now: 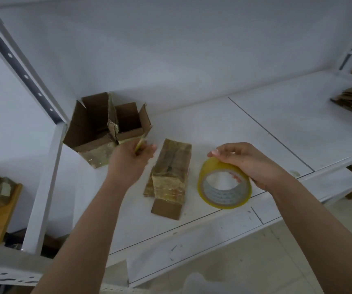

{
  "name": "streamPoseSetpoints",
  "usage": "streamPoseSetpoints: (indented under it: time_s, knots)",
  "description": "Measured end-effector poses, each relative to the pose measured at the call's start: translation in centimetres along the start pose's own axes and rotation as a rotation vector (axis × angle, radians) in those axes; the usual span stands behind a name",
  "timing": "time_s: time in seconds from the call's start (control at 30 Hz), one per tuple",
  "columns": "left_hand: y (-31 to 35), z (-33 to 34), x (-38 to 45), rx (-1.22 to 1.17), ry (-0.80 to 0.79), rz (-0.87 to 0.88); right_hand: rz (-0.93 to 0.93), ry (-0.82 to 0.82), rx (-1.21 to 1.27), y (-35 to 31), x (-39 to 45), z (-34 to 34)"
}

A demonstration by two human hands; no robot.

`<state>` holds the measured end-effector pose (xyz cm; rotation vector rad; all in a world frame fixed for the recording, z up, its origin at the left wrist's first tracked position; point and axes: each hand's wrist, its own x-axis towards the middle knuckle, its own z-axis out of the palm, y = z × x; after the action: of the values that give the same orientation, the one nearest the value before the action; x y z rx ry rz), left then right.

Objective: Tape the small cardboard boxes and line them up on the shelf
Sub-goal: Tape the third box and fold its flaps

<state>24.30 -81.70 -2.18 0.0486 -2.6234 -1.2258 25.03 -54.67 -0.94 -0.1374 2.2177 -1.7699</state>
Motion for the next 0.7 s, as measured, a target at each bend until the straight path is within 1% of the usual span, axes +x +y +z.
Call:
streamPoseSetpoints:
  time_s: [0.07, 0.1, 0.2, 0.37, 0.5, 0.6, 0.7]
  knots:
    - [-1.7, -1.1, -0.6, 0.064, 0.020, -0.004, 0.038, 0.035, -0.211, 0.8, 0.0, 0.1]
    - [-2.3, -1.2, -1.1, 0.102, 0.031, -0.009, 0.049, 0.040, -0.268, 1.2, 0.0, 0.4]
    - [-3.6, -0.9, -1.9, 0.125, 0.080, -0.039, 0.061, 0.062, -0.291, 1.8, 0.2, 1.6]
    - [-4.5, -1.0, -1.1, 0.158, 0.088, -0.051, 0.079, 0.096, -0.320, 2.1, 0.8, 2.6]
    - [-5.3, -0.5, -0.5, 0.162, 0.048, -0.097, 0.115, 0.110, -0.370, 2.6, 1.7, 3.1]
    - [-6.0, 0.1, -0.3, 0.151, 0.009, -0.115, 0.158, 0.106, -0.460, 3.5, 2.1, 3.4]
    - [-7.4, 1.1, -1.1, 0.076, -0.049, -0.181, 0.213, 0.080, -0.551, 4.5, 2.4, 4.1]
